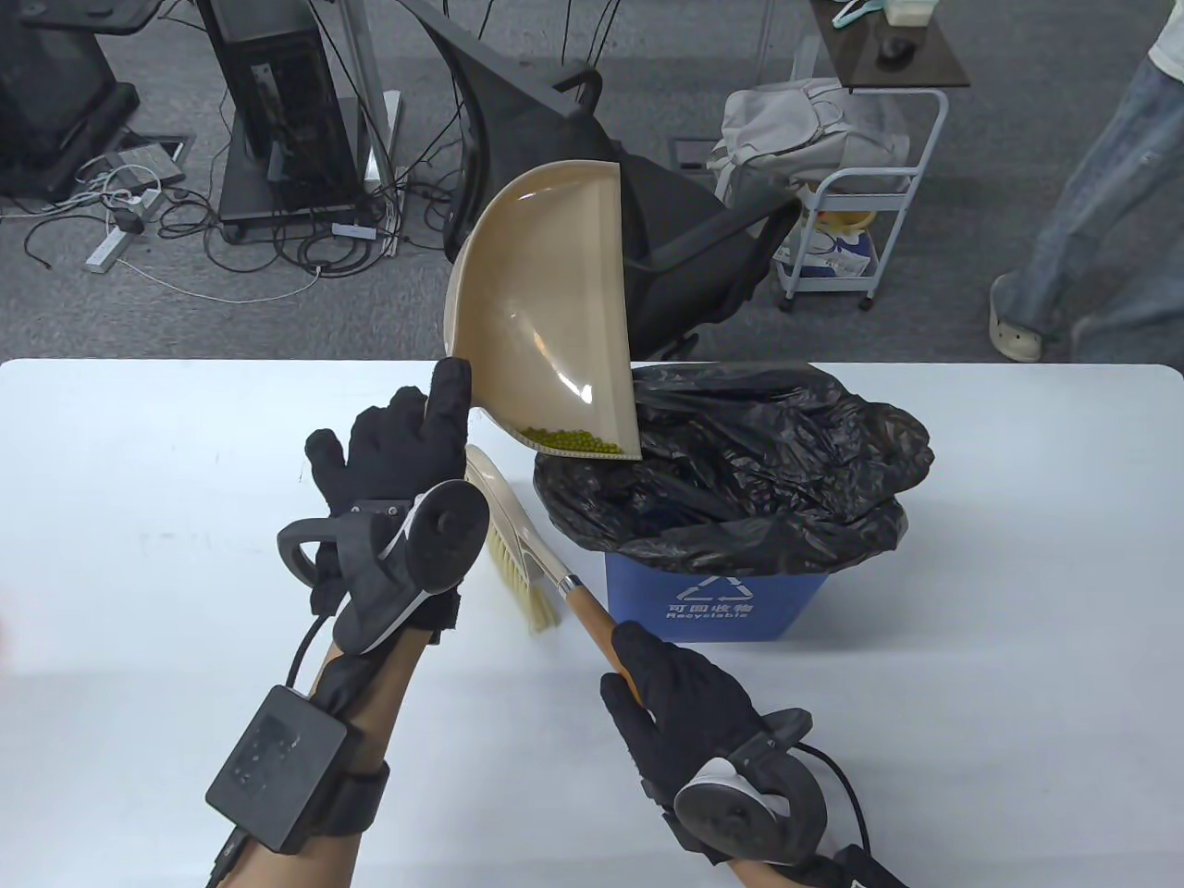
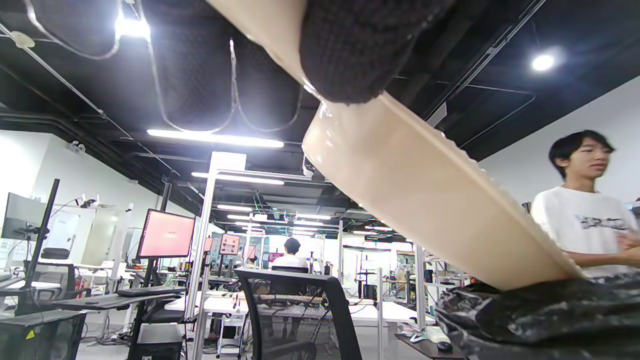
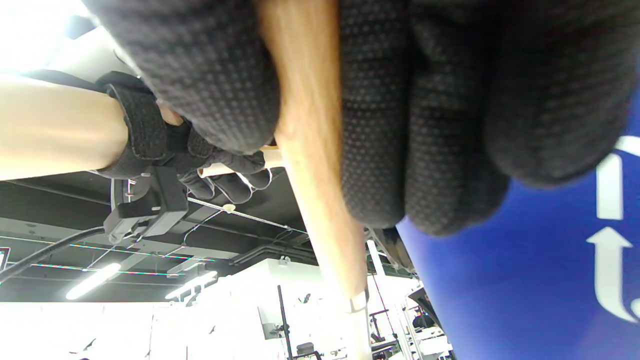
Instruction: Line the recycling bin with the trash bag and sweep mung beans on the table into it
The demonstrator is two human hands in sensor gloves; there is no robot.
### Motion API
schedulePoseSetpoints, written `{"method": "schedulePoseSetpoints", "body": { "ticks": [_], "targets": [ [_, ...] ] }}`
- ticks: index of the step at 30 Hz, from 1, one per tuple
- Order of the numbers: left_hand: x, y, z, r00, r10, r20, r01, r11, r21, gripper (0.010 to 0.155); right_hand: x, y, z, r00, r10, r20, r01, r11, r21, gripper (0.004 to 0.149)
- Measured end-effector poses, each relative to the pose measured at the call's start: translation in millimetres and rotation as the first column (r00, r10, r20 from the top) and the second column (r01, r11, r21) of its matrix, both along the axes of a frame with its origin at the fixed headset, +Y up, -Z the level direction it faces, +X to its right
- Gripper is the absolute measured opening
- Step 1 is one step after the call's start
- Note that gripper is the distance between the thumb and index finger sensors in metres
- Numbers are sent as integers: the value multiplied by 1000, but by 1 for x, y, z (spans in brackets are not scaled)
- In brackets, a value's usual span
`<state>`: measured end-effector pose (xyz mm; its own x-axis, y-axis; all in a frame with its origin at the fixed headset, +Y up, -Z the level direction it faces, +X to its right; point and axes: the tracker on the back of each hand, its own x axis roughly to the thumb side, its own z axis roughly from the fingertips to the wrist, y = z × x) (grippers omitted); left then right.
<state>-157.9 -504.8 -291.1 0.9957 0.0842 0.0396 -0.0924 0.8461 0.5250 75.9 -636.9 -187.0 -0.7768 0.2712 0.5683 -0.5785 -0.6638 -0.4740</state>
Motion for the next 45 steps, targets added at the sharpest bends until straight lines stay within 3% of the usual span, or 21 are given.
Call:
{"method": "schedulePoseSetpoints", "body": {
  "ticks": [26,37,45],
  "targets": [
    [32,18,14,984,-178,-6,178,977,118,70,-1,0,1,1000,9,0,-9,1000,11,53],
    [61,22,27,922,-384,-53,386,896,221,70,-2,0,2,1000,20,-2,-20,1000,18,53],
    [72,21,30,891,-444,-96,453,855,253,70,-2,0,3,1000,20,-3,-20,1000,19,53]
  ]
}}
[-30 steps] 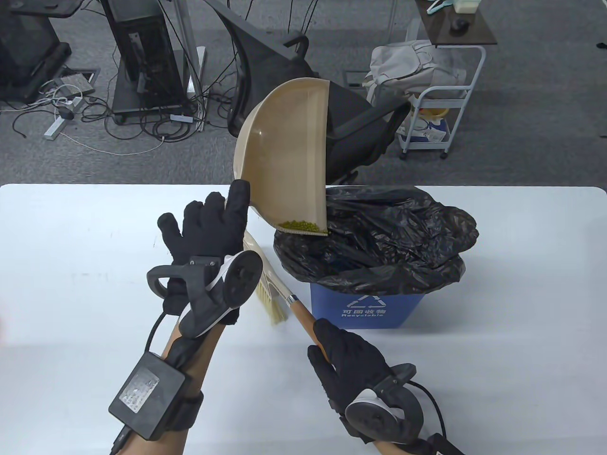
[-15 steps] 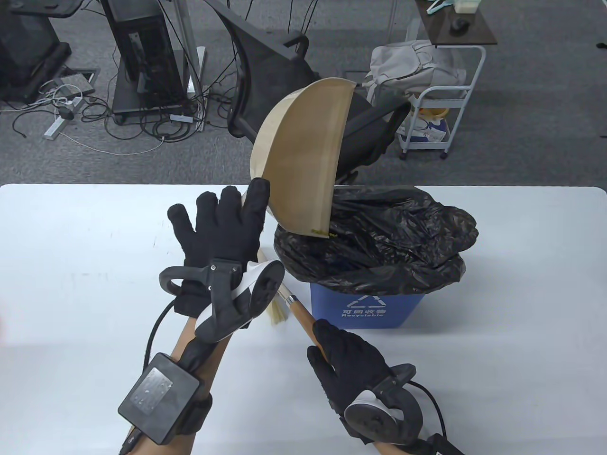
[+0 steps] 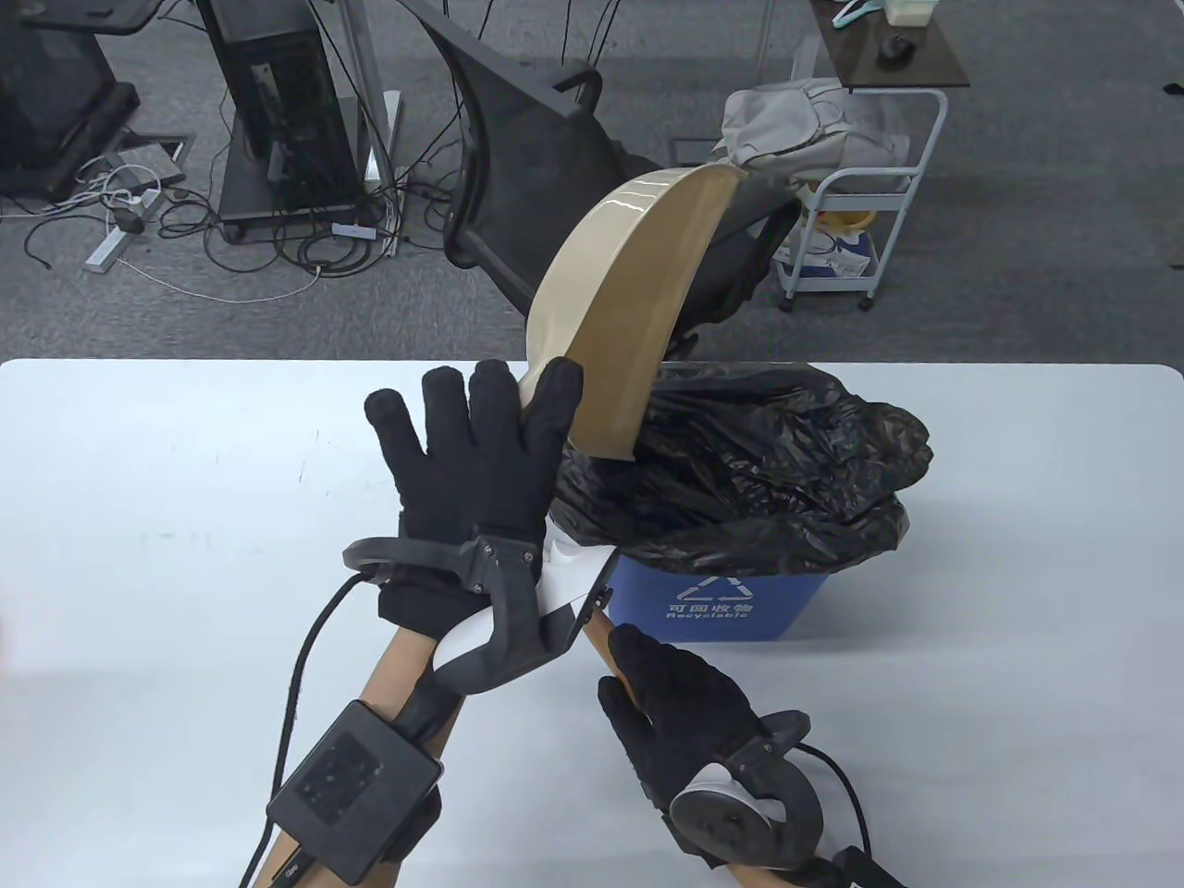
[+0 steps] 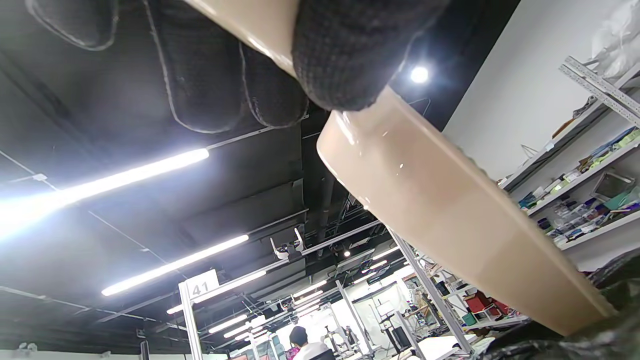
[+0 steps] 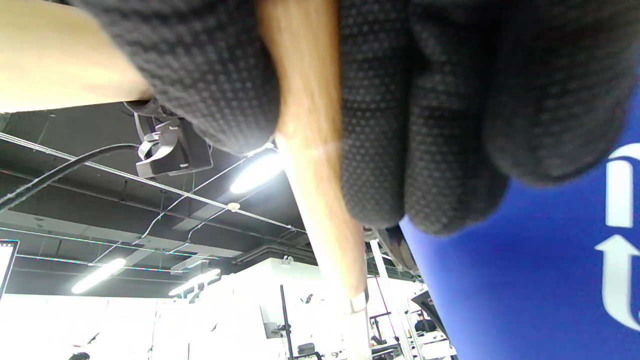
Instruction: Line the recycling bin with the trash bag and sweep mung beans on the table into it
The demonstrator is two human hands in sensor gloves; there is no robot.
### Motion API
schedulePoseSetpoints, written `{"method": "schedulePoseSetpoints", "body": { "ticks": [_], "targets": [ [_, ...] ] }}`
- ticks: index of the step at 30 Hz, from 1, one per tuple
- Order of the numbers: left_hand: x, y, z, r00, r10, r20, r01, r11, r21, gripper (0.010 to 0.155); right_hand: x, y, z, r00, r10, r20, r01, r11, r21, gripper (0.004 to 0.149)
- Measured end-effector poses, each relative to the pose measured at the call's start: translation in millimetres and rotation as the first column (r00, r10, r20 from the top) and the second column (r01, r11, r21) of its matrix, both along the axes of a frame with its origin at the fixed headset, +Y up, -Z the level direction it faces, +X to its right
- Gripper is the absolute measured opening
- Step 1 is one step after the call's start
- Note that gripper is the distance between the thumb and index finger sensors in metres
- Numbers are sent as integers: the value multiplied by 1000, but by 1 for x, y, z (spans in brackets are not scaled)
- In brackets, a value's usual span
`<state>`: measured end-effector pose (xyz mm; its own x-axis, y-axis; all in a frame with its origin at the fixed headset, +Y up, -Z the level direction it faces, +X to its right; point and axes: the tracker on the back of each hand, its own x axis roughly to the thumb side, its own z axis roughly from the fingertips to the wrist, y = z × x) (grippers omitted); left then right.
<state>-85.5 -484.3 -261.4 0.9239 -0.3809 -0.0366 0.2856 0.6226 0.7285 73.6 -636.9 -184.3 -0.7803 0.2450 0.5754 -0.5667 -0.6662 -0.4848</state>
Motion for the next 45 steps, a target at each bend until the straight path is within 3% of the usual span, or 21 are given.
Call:
{"method": "schedulePoseSetpoints", "body": {
  "ticks": [11,19,27,32,45],
  "targets": [
    [1,1,1,1000,1,-17,0,1000,5,70,0,0,0,1000,-3,1,3,1000,-1,53],
    [-14,3,-6,982,184,-41,-188,975,-115,69,3,0,-2,1000,-9,5,9,1000,0,53],
    [-56,3,-14,885,460,-76,-462,845,-270,69,5,0,-4,1000,-13,15,13,1000,-3,53],
    [-84,-5,-16,812,575,-96,-573,757,-314,69,6,0,-4,1000,-16,13,16,1000,-2,53],
    [-137,-34,-14,724,663,-188,-684,657,-318,69,6,-1,-5,1000,-16,8,16,1000,-3,53]
  ]
}}
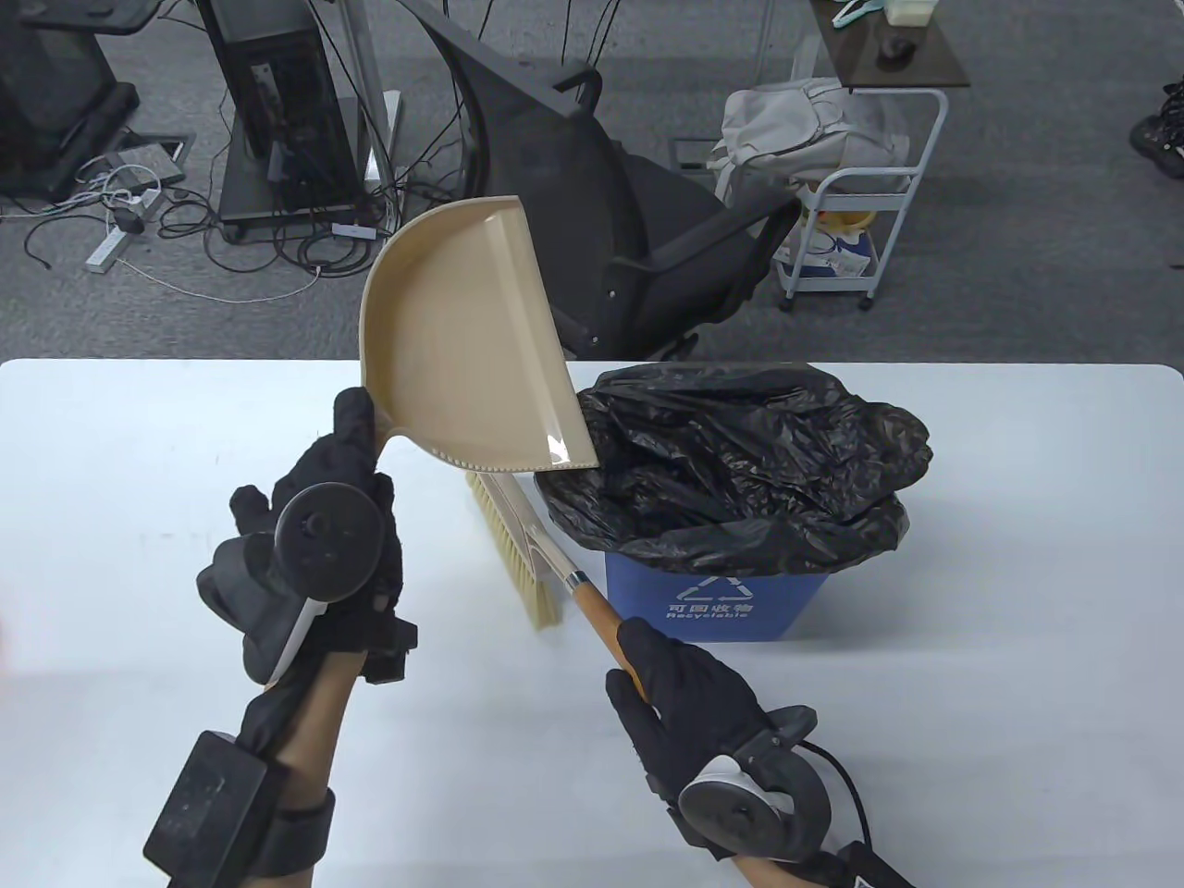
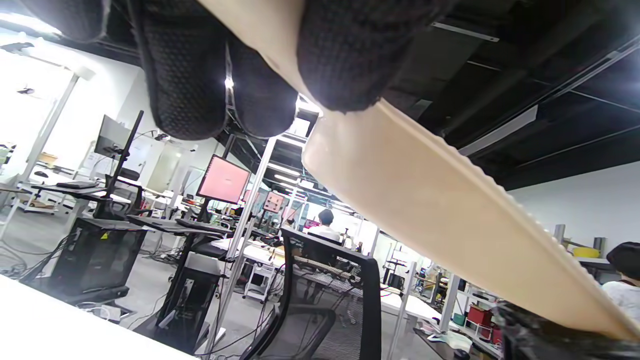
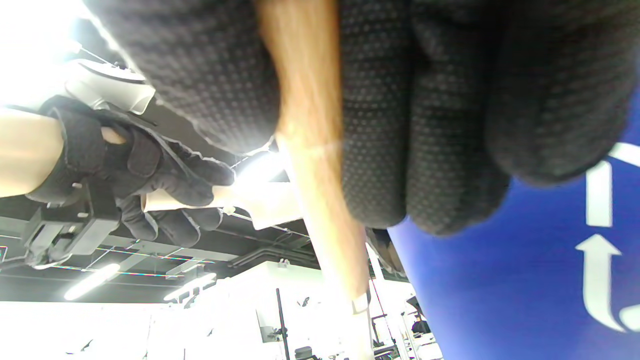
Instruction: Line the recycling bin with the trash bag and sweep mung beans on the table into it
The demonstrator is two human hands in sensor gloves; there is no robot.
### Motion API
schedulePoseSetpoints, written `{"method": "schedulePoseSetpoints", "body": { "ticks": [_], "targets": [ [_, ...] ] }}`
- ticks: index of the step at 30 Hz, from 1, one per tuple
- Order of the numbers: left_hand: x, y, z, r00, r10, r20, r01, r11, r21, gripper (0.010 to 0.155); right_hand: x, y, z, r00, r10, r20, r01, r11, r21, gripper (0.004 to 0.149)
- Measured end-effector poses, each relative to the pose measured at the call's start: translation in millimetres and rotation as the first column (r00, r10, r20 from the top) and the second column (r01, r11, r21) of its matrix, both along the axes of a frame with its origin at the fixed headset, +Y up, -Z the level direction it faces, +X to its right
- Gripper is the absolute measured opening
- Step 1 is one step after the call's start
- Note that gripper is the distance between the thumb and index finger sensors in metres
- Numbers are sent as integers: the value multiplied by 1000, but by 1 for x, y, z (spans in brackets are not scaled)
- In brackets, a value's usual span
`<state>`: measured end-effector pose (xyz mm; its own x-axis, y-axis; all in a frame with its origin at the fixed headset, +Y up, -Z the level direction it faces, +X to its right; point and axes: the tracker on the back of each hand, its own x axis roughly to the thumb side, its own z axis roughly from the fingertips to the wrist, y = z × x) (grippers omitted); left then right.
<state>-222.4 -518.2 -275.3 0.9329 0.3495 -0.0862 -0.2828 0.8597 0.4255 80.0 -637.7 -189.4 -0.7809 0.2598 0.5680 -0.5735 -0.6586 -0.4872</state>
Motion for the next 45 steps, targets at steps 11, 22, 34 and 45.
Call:
{"method": "schedulePoseSetpoints", "body": {
  "ticks": [11,22,34,45],
  "targets": [
    [-32,-33,1,997,40,-63,-42,999,-27,68,0,0,0,1000,0,-3,0,1000,2,53],
    [-58,-86,3,991,54,-126,-65,995,-80,68,-1,-1,1,1000,3,-5,-3,1000,5,53],
    [-65,-134,5,986,9,-167,-30,992,-124,68,-1,-1,1,1000,7,2,-7,1000,8,53],
    [-63,-165,10,986,6,-164,-32,987,-160,69,-2,-2,1,1000,13,7,-13,1000,10,53]
  ]
}}
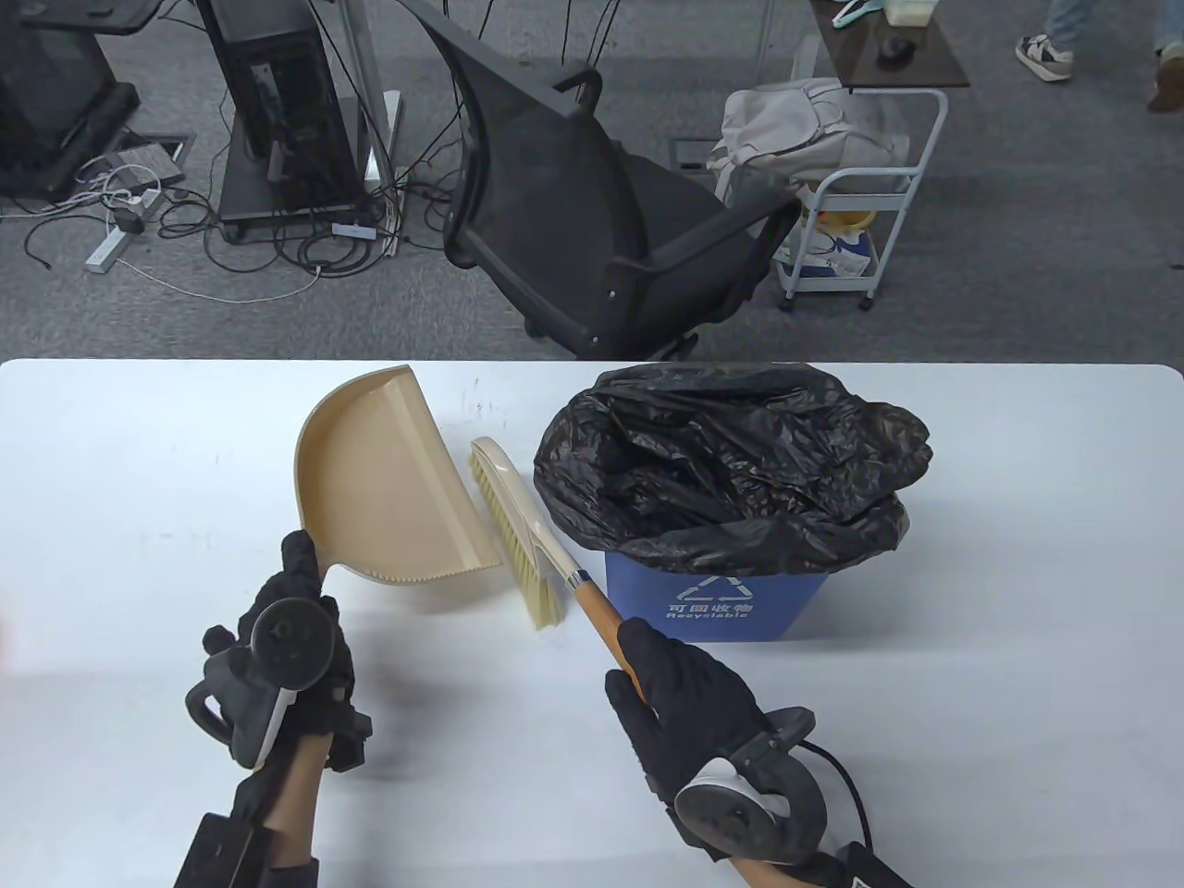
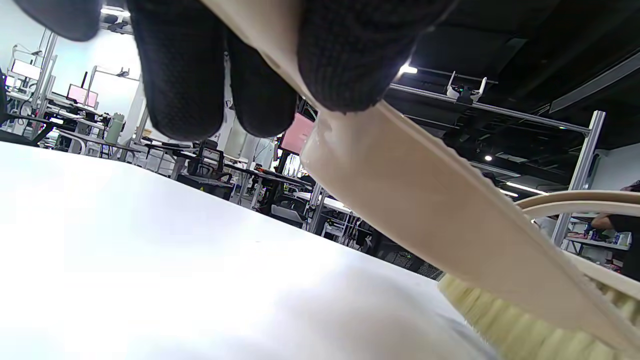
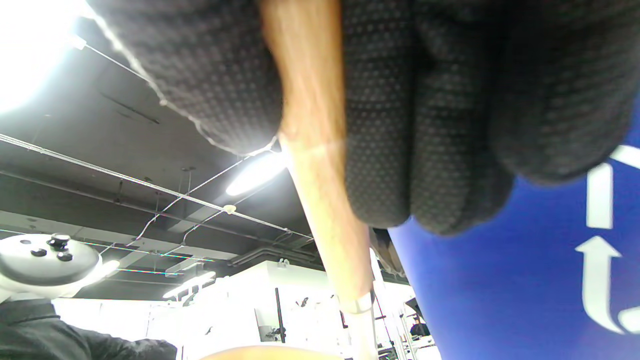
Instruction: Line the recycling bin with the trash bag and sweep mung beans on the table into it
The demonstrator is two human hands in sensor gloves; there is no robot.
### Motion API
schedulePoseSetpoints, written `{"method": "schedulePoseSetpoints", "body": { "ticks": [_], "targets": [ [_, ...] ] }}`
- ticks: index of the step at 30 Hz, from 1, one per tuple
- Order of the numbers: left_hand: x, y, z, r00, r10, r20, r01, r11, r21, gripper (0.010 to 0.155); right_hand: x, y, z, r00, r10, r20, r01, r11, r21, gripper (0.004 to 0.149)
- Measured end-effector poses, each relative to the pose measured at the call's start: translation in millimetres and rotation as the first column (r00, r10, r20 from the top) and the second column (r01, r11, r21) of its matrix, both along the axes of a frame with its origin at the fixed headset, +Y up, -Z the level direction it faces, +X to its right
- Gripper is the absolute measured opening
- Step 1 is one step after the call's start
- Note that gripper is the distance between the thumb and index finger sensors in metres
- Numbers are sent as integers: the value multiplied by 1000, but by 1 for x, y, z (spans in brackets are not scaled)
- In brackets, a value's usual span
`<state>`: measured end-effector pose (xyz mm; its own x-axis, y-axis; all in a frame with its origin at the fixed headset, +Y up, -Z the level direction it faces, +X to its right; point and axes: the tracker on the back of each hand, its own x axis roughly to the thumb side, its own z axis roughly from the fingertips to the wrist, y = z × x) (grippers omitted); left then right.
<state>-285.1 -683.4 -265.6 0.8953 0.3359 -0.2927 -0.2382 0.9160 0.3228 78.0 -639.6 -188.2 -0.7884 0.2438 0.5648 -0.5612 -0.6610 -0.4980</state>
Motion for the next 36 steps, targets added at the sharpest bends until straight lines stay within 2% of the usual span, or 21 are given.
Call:
{"method": "schedulePoseSetpoints", "body": {
  "ticks": [12,21,25,30,36],
  "targets": [
    [-9,-8,0,1000,25,-12,-25,999,-37,69,-3,0,1,1000,16,1,-16,1000,14,53],
    [-15,-4,6,999,48,-19,-48,998,-28,68,-24,8,-2,998,68,-1,-68,997,49,53],
    [-21,-4,12,997,77,-28,-78,997,-15,68,-36,13,-4,991,134,-14,-133,988,78,52],
    [-30,-5,16,992,113,-55,-113,994,-5,68,-55,21,-7,965,261,-12,-257,955,150,52],
    [-38,-11,14,988,129,-84,-132,991,-30,68,-75,19,-11,893,448,52,-446,860,247,52]
  ]
}}
